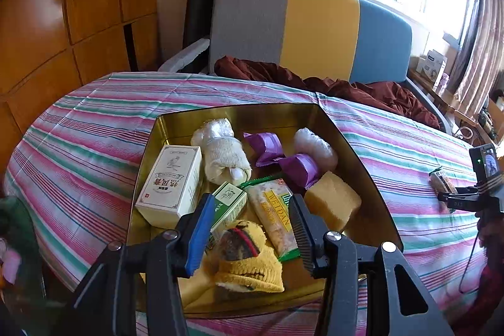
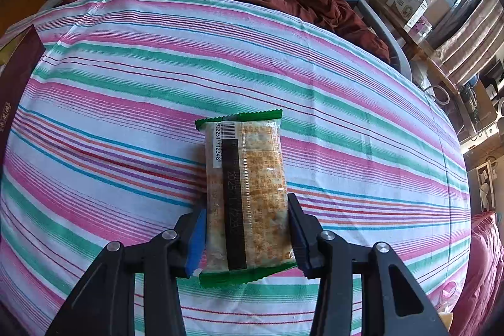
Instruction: Organize objects
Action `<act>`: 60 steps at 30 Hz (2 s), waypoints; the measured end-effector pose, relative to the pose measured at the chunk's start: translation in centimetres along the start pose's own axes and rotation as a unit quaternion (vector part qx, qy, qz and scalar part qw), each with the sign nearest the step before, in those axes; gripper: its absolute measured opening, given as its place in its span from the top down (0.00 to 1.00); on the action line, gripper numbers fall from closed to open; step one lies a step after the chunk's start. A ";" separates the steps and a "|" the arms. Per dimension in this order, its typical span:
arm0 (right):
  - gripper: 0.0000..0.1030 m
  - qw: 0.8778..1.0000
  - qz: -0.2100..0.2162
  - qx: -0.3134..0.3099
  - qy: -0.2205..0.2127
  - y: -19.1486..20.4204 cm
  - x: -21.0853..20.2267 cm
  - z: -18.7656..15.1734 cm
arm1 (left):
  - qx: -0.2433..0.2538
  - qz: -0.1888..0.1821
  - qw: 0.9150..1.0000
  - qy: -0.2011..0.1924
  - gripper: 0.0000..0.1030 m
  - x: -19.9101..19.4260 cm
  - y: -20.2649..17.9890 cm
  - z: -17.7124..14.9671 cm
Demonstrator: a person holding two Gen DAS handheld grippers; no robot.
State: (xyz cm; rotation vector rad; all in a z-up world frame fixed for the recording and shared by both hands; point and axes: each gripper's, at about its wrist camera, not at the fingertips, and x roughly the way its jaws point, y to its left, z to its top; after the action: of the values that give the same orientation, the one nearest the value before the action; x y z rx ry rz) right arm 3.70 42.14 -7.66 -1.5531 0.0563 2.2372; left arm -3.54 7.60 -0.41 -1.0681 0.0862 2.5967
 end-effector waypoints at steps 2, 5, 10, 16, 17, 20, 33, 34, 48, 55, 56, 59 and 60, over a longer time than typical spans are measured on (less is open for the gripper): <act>0.55 1.000 0.014 0.001 0.004 0.8 -0.4 -0.1 | -0.001 0.001 1.000 0.000 0.51 -0.1 0.3 -0.2; 0.55 0.999 0.034 0.001 -0.003 2.1 -1.6 0.0 | -0.008 0.001 1.000 0.000 0.51 -0.2 0.6 -0.5; 0.55 0.996 0.078 -0.018 -0.038 5.7 -5.1 0.7 | -0.017 0.003 1.000 -0.001 0.50 -0.4 1.2 -0.9; 0.55 0.986 0.139 -0.043 -0.083 11.3 -9.8 1.6 | -0.028 0.007 1.000 -0.009 0.48 -0.9 2.0 -1.0; 0.55 0.983 0.151 -0.048 -0.089 12.5 -10.5 1.6 | -0.031 0.008 0.999 -0.010 0.48 -1.0 2.2 -1.1; 0.55 0.975 0.183 -0.072 -0.103 16.2 -12.3 1.7 | -0.041 0.015 0.999 -0.016 0.46 -1.4 3.1 -1.0; 0.55 0.963 0.216 -0.146 -0.067 28.2 -11.3 0.4 | -0.070 0.039 0.997 -0.009 0.43 -1.6 5.9 -1.9; 0.55 0.963 0.214 -0.149 -0.063 28.7 -10.9 0.3 | -0.072 0.040 0.997 -0.009 0.42 -1.5 6.0 -1.9; 0.43 0.963 0.217 -0.128 -0.092 28.3 -11.2 -0.4 | -0.074 0.062 0.995 -0.020 0.17 -2.1 6.1 -1.8; 0.42 0.966 0.196 -0.090 -0.144 26.6 -13.3 -1.3 | -0.067 0.068 0.995 -0.042 0.00 -3.5 5.3 -1.8; 0.41 0.966 0.190 -0.085 -0.153 26.3 -13.6 -1.5 | -0.065 0.068 0.995 -0.044 0.00 -3.8 5.1 -1.8; 0.41 0.967 0.178 -0.073 -0.167 25.6 -14.3 -1.9 | -0.065 0.078 0.994 -0.047 0.00 -4.2 4.5 -1.9; 0.41 0.967 0.177 -0.069 -0.169 25.4 -14.4 -2.1 | -0.067 0.091 0.993 -0.047 0.00 -4.3 4.2 -1.9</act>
State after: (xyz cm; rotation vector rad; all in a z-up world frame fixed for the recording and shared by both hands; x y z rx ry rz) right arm 0.71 13.88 -0.45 -1.2831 0.0854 2.8167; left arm -0.84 2.08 0.91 -1.0244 -0.0155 2.8471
